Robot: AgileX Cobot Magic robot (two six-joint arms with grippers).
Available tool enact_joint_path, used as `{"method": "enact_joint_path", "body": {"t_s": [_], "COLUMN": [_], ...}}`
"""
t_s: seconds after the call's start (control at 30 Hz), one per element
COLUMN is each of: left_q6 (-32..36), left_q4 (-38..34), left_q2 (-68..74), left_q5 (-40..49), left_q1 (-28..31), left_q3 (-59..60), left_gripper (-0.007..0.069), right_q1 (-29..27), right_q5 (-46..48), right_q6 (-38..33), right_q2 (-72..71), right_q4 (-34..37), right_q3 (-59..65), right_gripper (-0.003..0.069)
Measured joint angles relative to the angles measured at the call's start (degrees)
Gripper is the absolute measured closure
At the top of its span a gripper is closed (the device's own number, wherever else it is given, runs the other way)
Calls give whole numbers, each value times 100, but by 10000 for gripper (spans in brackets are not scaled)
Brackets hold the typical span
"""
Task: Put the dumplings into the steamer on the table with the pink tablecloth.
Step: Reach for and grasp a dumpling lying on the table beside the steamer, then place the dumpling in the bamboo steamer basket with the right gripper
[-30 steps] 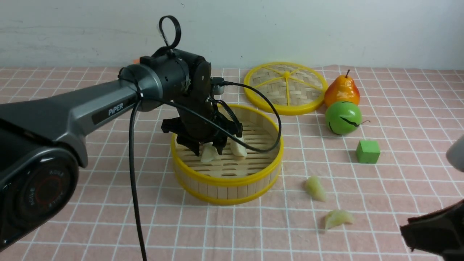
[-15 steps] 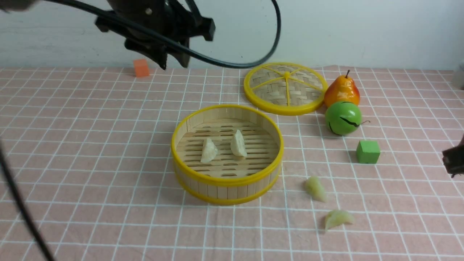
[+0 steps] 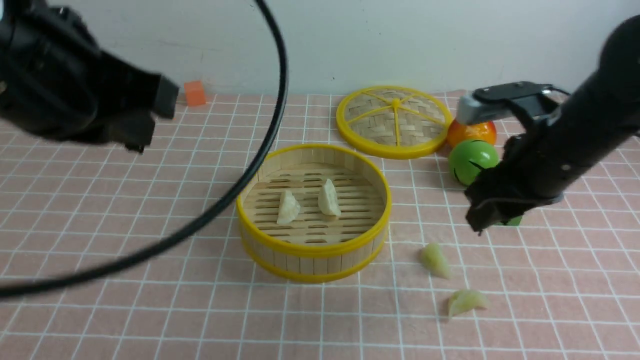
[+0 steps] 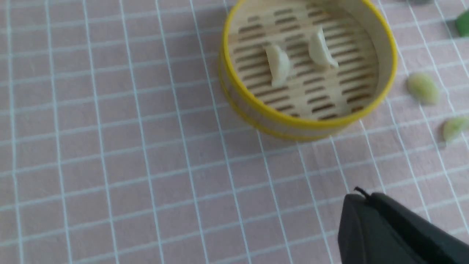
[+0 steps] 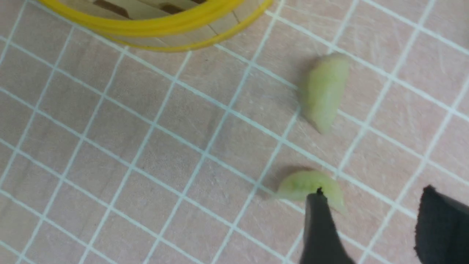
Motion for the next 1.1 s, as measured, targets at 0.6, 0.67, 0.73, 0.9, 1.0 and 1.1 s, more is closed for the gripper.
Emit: {"method": "enact_joint_path", "body": {"t_s": [0.6,0.67,0.73,0.9,1.0,1.1], "left_q6": [238,238,238,238,238,238], "left_q4": [-644,-644,-644,-581,-462,-321], "left_q2": [-2905,-2959,-2966,-2966,-2966,-2966], "left_q5": [574,574,574,574,562,523], "left_q1": [0,0,0,0,0,0], "left_q3": [2476,2476,2476,2476,2476,2476], "left_gripper": [638,638,638,638,638,638], "right_q1": [332,332,332,437,735,1165], "right_q5": [-784,-791,-708,-69,338,422], "right_q6": [527,533,539,553,560,560], "right_q2": [2137,2137,2137,1982,1761,1712], "right_q4": [-545,-550,-542,-576,-584,-566], "right_q3": [-562,-562,-632,-1200,-1898,-2567], "right_gripper": [280,348,428,419,419,419]}}
